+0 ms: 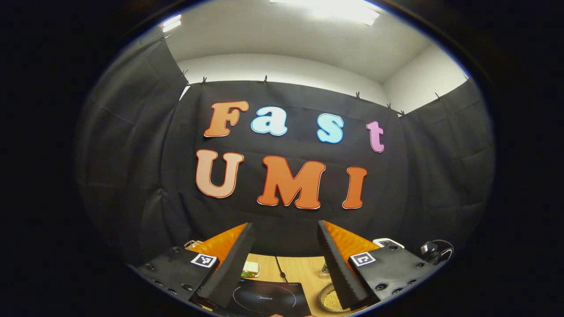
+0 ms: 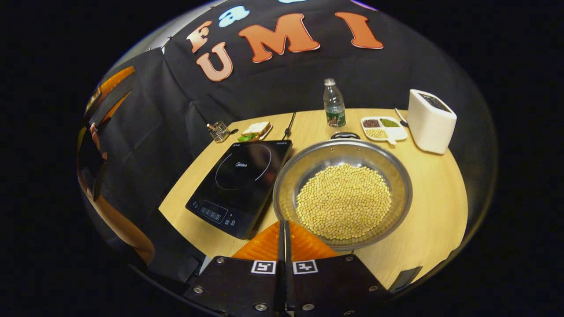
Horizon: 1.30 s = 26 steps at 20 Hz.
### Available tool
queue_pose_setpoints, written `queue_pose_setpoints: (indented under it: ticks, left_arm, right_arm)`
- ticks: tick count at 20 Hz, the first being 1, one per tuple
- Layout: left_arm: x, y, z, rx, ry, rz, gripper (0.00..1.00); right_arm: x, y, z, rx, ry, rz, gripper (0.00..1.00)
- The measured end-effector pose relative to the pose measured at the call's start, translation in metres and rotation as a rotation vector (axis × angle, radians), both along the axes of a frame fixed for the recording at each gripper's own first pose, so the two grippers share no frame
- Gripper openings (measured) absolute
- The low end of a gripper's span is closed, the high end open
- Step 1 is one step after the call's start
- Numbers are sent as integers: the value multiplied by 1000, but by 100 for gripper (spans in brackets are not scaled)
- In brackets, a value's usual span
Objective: First push the handle of the pot to place it horizontally, then grasp the pot with both hands and set it on the induction cooktop.
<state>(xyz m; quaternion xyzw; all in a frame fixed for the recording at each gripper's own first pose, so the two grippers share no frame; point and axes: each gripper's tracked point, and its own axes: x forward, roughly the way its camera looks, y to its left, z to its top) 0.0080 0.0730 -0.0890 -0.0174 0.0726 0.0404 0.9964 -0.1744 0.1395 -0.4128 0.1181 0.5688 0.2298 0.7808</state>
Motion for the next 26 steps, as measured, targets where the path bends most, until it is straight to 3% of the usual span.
queue_pose_setpoints:
  ticks: [7,12,18,24,26]
  left_arm:
    - [4,-3,-14,-5,37,0,96]
    - [6,-8,-23,-6,58,-20,96]
    - [11,-13,-34,-1,87,-27,96]
    - [12,-19,-41,8,95,-31,96]
    - [13,-19,-47,13,110,-28,94]
  right_arm:
    - [-32,17,-40,25,151,37,0]
    - [-40,18,-59,27,221,8,0]
    - [-46,26,-62,121,334,-43,0]
    - [-45,13,-60,139,345,-70,3]
    - [-44,3,-60,145,349,-88,0]
